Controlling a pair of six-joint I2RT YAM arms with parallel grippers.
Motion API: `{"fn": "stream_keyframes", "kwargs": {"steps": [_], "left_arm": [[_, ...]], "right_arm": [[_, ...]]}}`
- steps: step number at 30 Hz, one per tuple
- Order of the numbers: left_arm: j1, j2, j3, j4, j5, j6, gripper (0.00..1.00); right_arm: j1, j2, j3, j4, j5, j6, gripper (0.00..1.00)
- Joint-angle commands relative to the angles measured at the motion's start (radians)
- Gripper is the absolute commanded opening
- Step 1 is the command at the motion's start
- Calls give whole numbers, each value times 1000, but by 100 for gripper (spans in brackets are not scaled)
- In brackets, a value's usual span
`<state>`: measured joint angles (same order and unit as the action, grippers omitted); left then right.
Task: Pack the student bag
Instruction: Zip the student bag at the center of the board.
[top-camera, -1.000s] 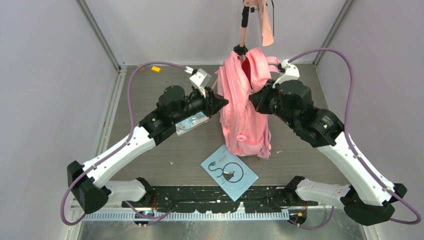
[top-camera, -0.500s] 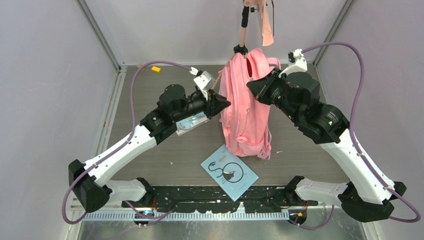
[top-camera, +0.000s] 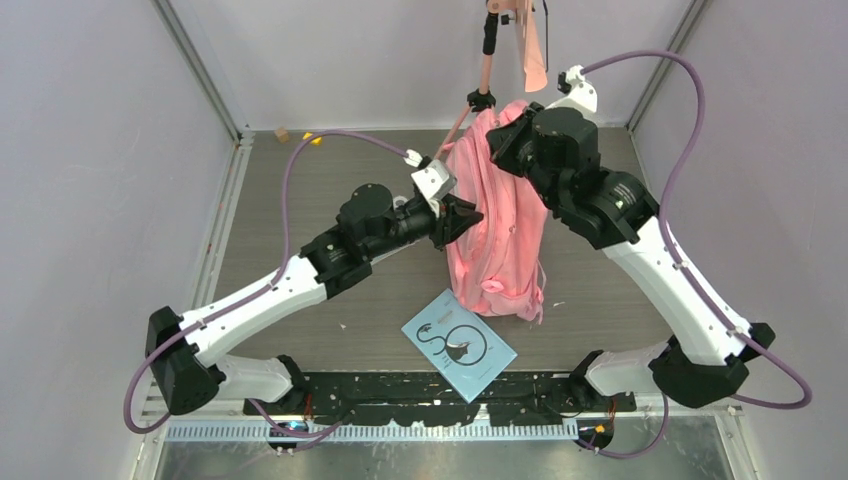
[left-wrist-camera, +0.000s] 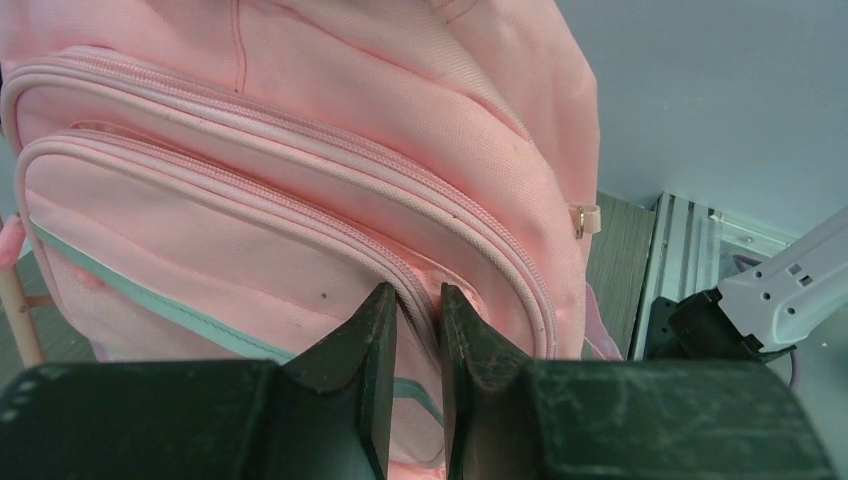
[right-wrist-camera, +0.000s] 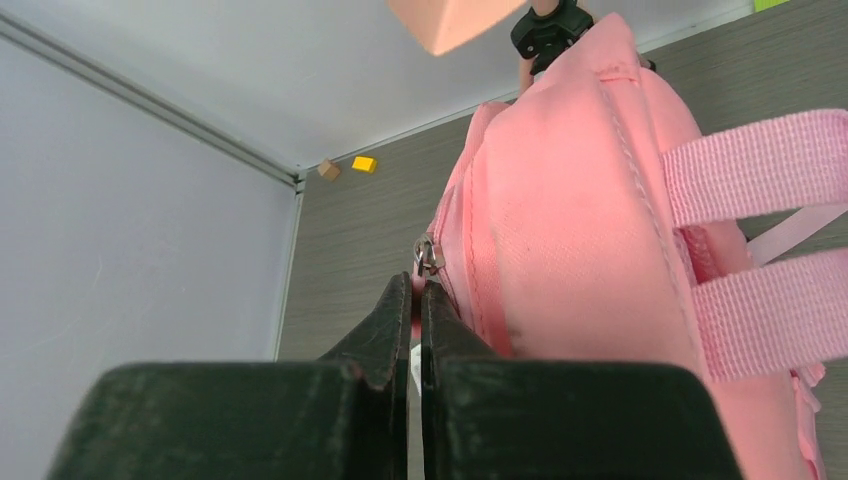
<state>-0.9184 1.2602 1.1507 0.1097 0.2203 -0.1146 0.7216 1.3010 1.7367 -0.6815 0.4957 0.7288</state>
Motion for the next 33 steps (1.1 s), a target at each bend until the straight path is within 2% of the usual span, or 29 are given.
{"fn": "stream_keyframes", "kwargs": {"steps": [1, 6, 11, 15, 17, 19, 20, 21, 24, 26, 28, 33], "left_arm": [[-81, 11, -24, 100, 103, -12, 0], [-117, 29, -38, 168, 81, -70, 0], [-129, 34, -41, 128, 14, -159, 0], [-129, -20, -69, 92, -103, -194, 0], [-129, -39, -50, 33, -191, -196, 0], [-129, -56, -21, -31, -283, -201, 0], [-129, -63, -11, -56, -317, -202, 0], [-128, -70, -2, -79, -342, -204, 0], [-115, -84, 19, -152, -387, -214, 0], [-99, -89, 26, -181, -394, -229, 0], [-87, -91, 21, -177, -392, -242, 0], [-47, -83, 32, -179, -361, -261, 0]], "right_arm": [[-17, 75, 102, 127, 86, -41, 0], [-20, 146, 145, 137, 116, -117, 0], [-20, 180, 113, 210, 126, -189, 0], [-21, 194, 139, 206, 95, -227, 1], [-21, 175, 135, 192, 58, -243, 5], [-21, 134, 109, 189, 8, -257, 14], [-21, 99, 98, 190, -13, -261, 26], [-21, 81, 75, 188, -56, -267, 30], [-21, -15, 37, 172, -153, -269, 57], [-21, -60, 22, 141, -201, -271, 69], [-21, -92, 22, 92, -230, -273, 77], [-21, -173, 11, -64, -170, -284, 85]]}}
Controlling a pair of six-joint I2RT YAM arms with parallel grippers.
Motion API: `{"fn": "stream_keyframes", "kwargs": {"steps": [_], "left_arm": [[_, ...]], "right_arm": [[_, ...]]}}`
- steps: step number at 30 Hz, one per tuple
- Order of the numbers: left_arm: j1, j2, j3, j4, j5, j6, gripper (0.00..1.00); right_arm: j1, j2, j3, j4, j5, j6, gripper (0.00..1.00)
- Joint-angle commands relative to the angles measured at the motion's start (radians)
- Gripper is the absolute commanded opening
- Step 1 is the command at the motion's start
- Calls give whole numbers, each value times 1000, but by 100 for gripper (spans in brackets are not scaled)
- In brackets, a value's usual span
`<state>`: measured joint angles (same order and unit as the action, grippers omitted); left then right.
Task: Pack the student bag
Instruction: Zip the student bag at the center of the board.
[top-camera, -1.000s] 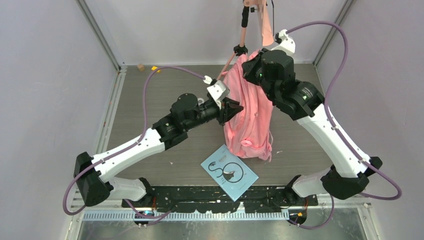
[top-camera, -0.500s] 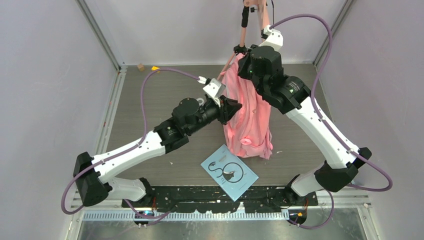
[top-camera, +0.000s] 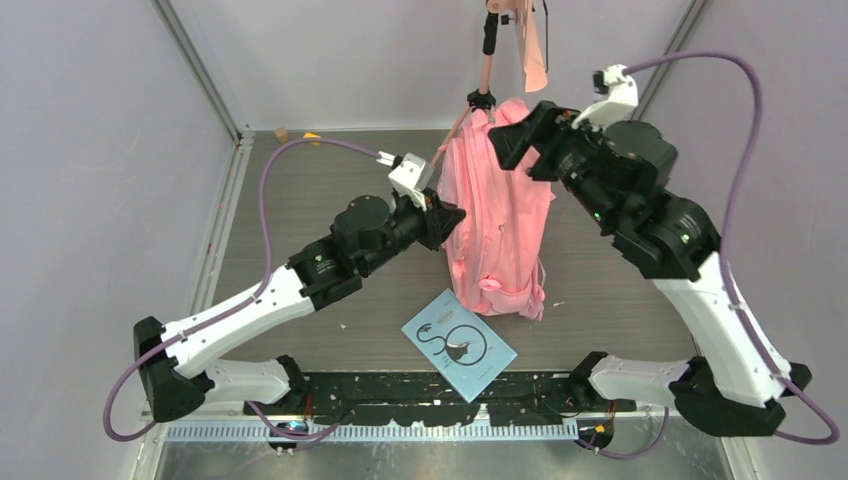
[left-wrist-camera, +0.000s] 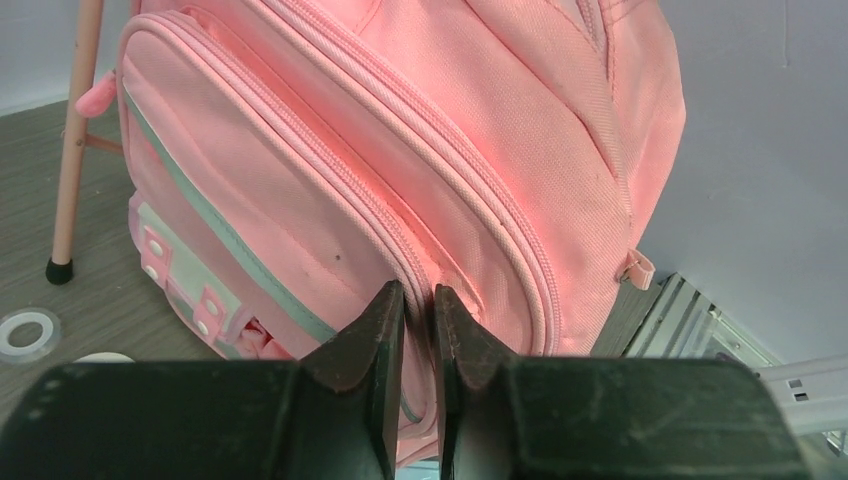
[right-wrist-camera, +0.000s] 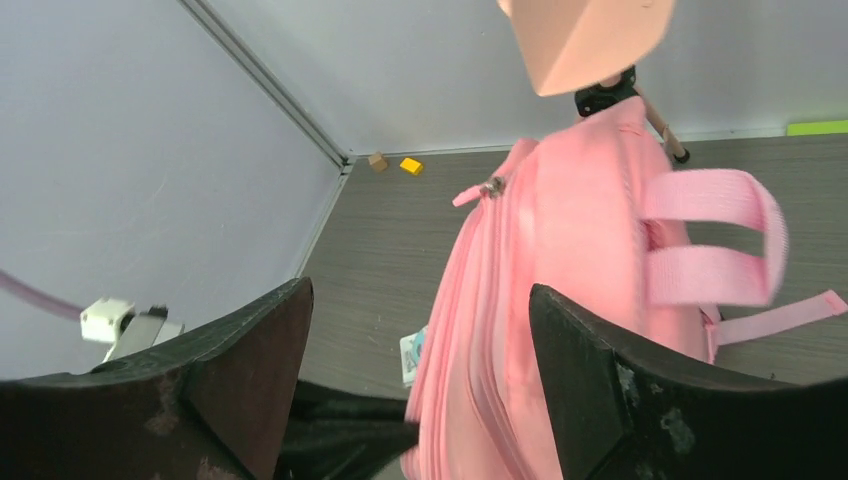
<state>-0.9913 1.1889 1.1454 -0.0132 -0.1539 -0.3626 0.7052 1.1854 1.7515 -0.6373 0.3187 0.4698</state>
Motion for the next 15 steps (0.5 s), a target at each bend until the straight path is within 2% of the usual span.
{"fn": "stream_keyframes", "kwargs": {"steps": [1, 8, 13, 15], "left_arm": [[31, -9, 41, -56, 21, -18, 0], [41, -1, 44, -30, 56, -33, 0], [46, 3, 45, -28, 73, -36, 0], [48, 4, 48, -28, 82, -36, 0]], "right_arm": [[-4, -69, -15, -123, 29, -34, 86], [-4, -144, -42, -272, 127, -36, 88], [-3, -153, -136, -245, 96, 7, 87], [-4, -142, -171, -232, 115, 23, 83]]}}
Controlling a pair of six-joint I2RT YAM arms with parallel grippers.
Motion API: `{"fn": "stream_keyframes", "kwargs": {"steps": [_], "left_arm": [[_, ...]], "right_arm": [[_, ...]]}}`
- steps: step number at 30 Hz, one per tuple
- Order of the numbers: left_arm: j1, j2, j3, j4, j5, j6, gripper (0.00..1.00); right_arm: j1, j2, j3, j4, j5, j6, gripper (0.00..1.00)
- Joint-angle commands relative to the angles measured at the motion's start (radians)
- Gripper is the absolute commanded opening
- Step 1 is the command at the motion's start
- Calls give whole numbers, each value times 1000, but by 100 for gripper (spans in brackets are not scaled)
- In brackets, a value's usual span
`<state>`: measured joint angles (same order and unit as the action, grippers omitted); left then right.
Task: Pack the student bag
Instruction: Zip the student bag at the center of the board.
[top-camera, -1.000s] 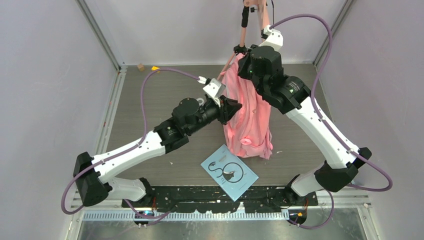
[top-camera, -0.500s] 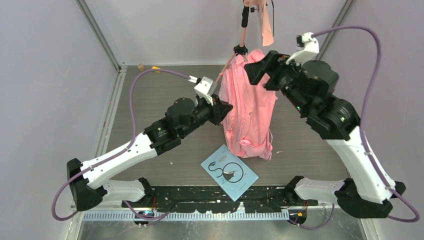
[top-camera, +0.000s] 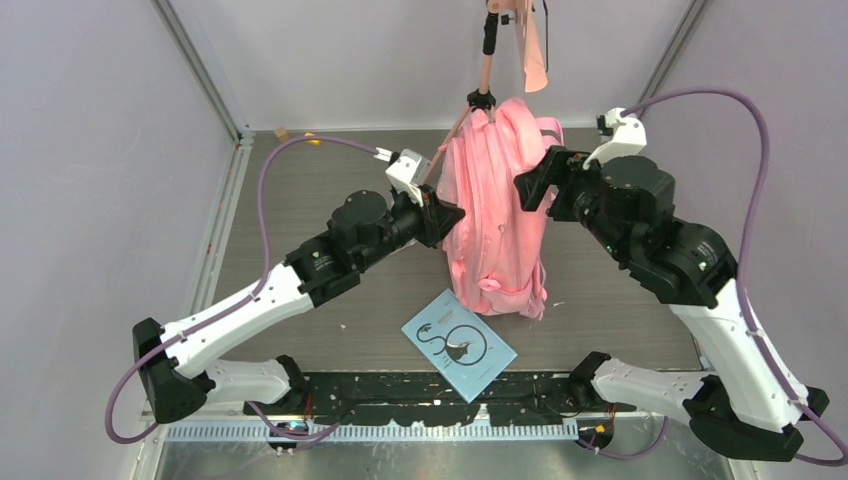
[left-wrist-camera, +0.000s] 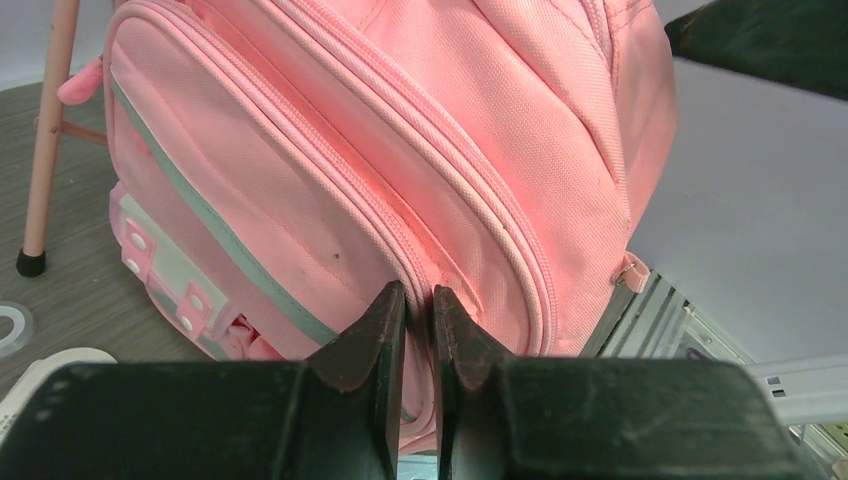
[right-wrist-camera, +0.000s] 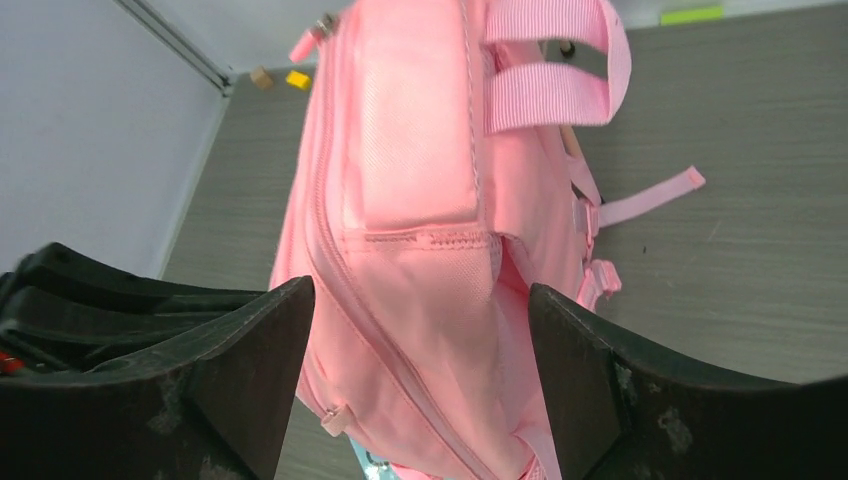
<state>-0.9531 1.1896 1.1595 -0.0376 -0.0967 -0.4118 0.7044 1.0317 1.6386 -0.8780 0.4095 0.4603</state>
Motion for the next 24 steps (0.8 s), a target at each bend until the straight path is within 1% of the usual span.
{"fn": "stream_keyframes", "kwargs": {"steps": [1, 3, 4, 5, 6, 7, 8, 9, 10, 12, 14, 17, 21, 24], "left_arm": [[11, 6, 35, -5, 27, 13, 0], [14, 11, 41, -8, 44, 16, 0], [14, 15, 46, -10, 59, 23, 0], [14, 18, 53, -13, 76, 30, 0], [14, 26, 62, -18, 90, 33, 0], [14, 32, 74, -24, 128, 45, 0], [14, 41, 87, -31, 166, 61, 0], [14, 51, 103, -35, 199, 78, 0], [14, 60, 119, -36, 236, 95, 0], [12, 79, 157, -36, 300, 116, 0], [-4, 100, 191, -36, 326, 142, 0], [-64, 137, 246, -48, 326, 216, 0], [-148, 188, 319, -65, 305, 255, 0], [-218, 213, 346, -56, 258, 292, 0]], "right_arm": [[-3, 17, -68, 13, 58, 41, 81], [-3, 17, -110, 39, 124, 45, 76], [-4, 12, -146, 68, 146, 43, 67], [-3, 9, -187, 89, 182, 34, 61], [-3, 2, -207, 143, 195, 28, 47], [-3, 0, -246, 173, 214, 10, 39], [-3, -3, -263, 239, 220, -1, 25], [-3, -1, -280, 268, 232, -29, 19], [-3, 7, -282, 316, 238, -45, 9], [-3, 28, -262, 360, 278, -121, 2], [-3, 52, -222, 382, 321, -186, 0], [-7, 70, -171, 419, 351, -260, 0], [-49, 76, -143, 453, 291, -323, 0], [-104, 99, -113, 444, 193, -325, 0]]}}
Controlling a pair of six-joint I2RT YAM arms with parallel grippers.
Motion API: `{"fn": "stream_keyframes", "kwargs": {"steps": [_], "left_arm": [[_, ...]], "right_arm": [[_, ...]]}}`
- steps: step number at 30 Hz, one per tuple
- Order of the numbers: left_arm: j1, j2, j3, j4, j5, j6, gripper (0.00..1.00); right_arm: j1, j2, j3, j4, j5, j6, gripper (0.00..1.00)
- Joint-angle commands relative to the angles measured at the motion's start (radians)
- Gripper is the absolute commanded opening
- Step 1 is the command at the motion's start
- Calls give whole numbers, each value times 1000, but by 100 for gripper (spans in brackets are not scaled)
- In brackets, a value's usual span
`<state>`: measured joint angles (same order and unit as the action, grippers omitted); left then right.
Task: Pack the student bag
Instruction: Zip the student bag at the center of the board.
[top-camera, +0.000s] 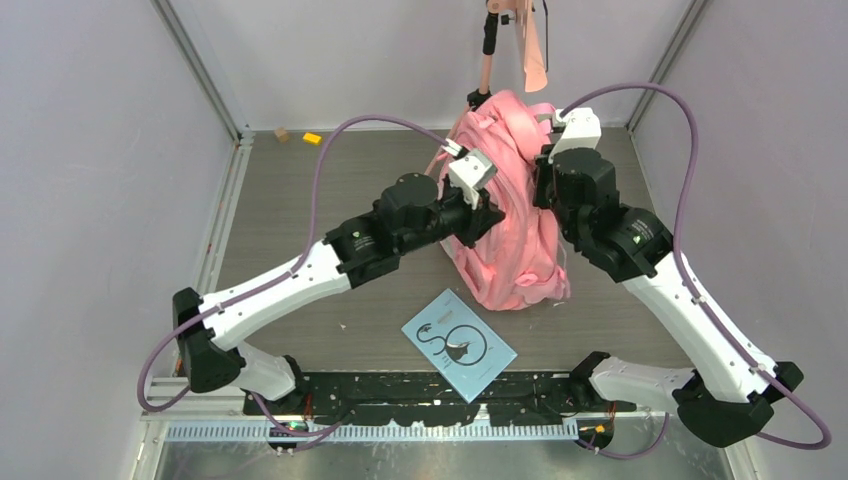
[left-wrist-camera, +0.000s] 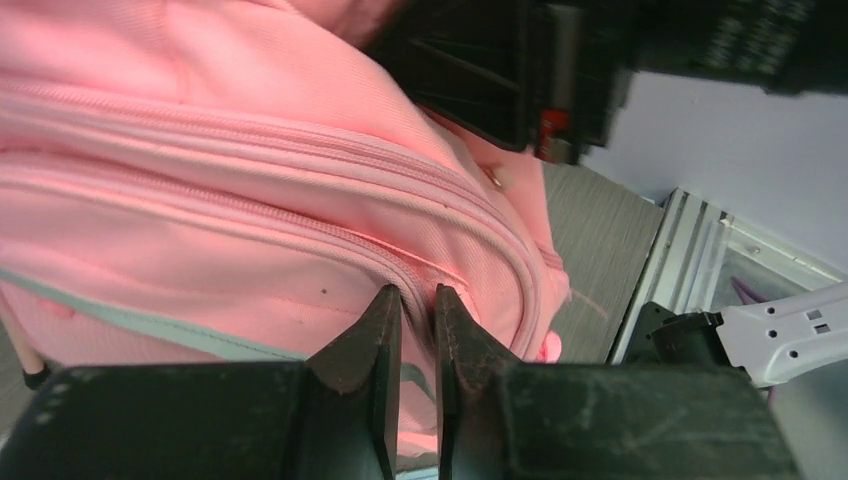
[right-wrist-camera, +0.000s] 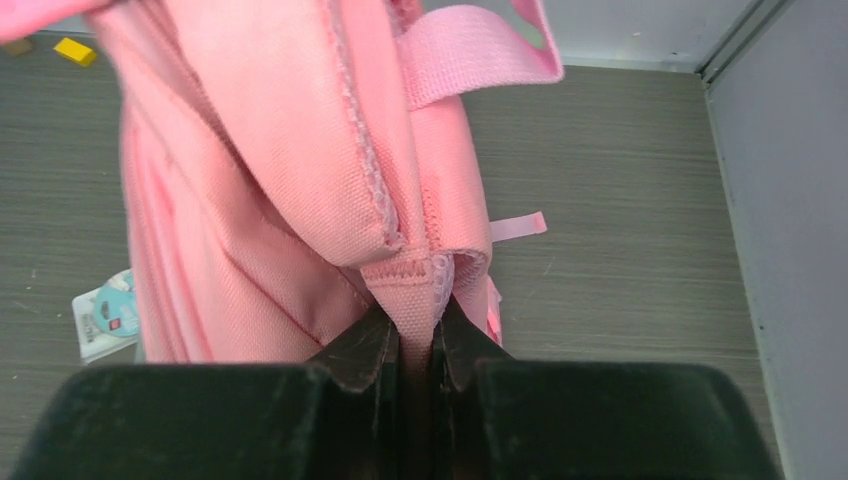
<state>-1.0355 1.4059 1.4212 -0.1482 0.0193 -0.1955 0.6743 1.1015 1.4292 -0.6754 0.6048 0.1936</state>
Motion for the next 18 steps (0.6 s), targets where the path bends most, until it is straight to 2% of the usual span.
{"fn": "stream_keyframes", "kwargs": {"steps": [1, 3, 9, 15, 18], "left_arm": [[-158, 2, 86, 66, 126, 82, 0], [-190, 7, 75, 107, 103, 82, 0], [-282, 49, 59, 256, 60, 59, 0], [-351, 128, 59, 363, -8, 52, 0], [-354, 128, 69, 346, -11, 59, 0]], "right_arm": [[-106, 40, 100, 239, -22, -54, 0], [-156, 53, 106, 238, -98, -33, 0], [-275, 69, 131, 236, -179, -15, 0], [-320, 77, 152, 230, -215, -26, 0], [-330, 63, 147, 223, -224, -30, 0]]}}
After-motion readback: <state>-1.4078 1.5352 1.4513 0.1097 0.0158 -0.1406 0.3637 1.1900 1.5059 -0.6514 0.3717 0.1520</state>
